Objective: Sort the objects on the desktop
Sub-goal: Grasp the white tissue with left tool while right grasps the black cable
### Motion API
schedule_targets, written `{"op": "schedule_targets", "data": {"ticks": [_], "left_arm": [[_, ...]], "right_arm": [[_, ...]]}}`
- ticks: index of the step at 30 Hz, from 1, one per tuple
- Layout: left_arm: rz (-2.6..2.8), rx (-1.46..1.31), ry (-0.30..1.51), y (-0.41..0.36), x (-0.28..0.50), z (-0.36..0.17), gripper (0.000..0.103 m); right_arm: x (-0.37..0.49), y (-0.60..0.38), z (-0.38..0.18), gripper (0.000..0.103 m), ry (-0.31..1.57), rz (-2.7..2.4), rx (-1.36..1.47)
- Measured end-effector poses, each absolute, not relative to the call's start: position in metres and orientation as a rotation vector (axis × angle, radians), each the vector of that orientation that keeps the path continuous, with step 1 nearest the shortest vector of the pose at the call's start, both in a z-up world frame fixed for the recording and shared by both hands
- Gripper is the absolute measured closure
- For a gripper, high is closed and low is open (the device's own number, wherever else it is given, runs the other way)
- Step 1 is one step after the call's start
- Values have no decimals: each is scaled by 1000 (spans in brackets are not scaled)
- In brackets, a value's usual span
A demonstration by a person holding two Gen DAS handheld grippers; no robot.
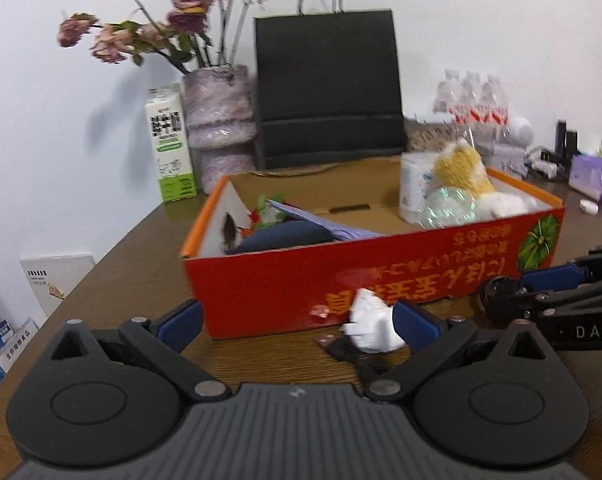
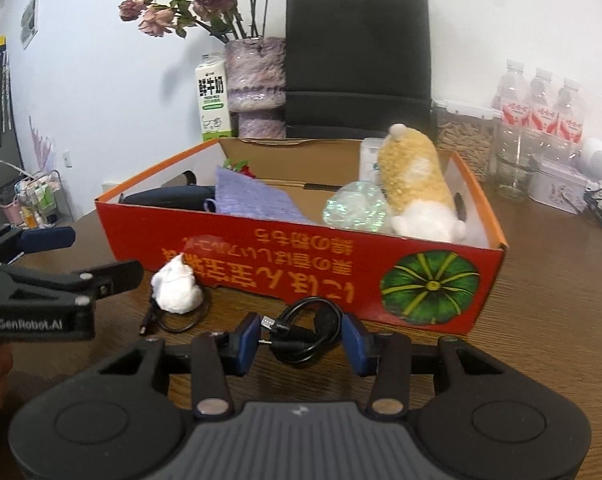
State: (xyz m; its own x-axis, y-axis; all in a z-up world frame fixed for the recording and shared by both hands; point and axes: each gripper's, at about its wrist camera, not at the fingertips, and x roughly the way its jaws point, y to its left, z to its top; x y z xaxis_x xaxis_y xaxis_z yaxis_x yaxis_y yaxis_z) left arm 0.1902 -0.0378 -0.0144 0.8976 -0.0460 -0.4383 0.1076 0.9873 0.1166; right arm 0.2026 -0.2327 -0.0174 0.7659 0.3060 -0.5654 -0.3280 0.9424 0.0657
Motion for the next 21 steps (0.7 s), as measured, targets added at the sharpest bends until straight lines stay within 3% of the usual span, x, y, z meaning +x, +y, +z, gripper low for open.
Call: {"op": "schedule_targets", "data": {"ticks": [3, 7, 11, 15, 21], "left_arm": [[-114, 141, 469, -49, 196, -16, 10], [-122, 146, 525, -61, 206, -21, 35], [-150, 87, 567, -63, 211, -24, 51], [-155, 80, 568, -63, 208, -25, 75], [-153, 80, 530, -58, 199, -21, 78]], "right_arm": [[204, -238, -19, 59, 615, 340, -34], [203, -243, -19, 59, 615, 330, -32], [204, -245, -21, 59, 627, 322, -25], [203, -243, -23, 59, 630, 322, -32], [201, -242, -23, 59, 626, 324, -37]]}}
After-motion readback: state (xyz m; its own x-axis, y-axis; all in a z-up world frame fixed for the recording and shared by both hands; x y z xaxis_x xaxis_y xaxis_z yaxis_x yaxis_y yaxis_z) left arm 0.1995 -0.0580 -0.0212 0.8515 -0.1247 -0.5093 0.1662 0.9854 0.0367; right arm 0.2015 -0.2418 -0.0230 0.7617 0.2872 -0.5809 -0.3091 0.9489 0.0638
